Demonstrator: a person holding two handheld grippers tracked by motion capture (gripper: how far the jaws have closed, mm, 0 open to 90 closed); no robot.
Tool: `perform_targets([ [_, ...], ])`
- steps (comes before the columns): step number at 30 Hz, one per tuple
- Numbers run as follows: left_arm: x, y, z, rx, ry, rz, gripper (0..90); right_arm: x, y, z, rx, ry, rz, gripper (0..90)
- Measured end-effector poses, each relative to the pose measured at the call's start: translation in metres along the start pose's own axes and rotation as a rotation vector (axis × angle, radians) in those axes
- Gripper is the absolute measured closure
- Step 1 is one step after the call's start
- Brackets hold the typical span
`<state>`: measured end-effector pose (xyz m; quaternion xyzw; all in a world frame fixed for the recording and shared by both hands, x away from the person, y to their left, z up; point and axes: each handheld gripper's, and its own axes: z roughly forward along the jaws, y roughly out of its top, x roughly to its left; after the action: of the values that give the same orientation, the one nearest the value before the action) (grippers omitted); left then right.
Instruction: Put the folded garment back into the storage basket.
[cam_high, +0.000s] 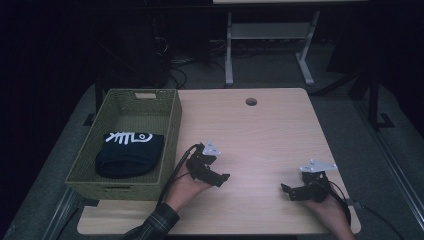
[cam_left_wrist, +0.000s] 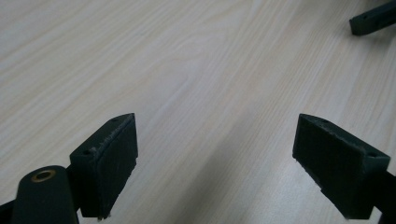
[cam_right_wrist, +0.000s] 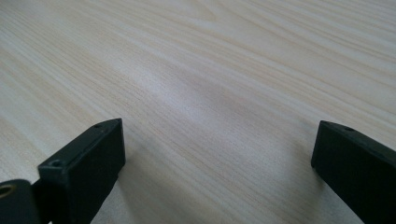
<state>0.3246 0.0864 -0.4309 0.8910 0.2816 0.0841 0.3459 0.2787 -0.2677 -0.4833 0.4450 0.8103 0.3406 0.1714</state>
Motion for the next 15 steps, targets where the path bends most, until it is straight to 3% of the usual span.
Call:
perform_targets([
  [6,0.003,-0.01,0.007,-0.015,0.007,-0.002,13.2,0.0,0.0,0.0,-0.001,0.001,-0.002,2.4],
  [15,0.007,-0.024,0.018,0.005,0.031,0.003,13.1,0.0,0.0,0.0,-0.001,0.001,-0.001,2.3],
])
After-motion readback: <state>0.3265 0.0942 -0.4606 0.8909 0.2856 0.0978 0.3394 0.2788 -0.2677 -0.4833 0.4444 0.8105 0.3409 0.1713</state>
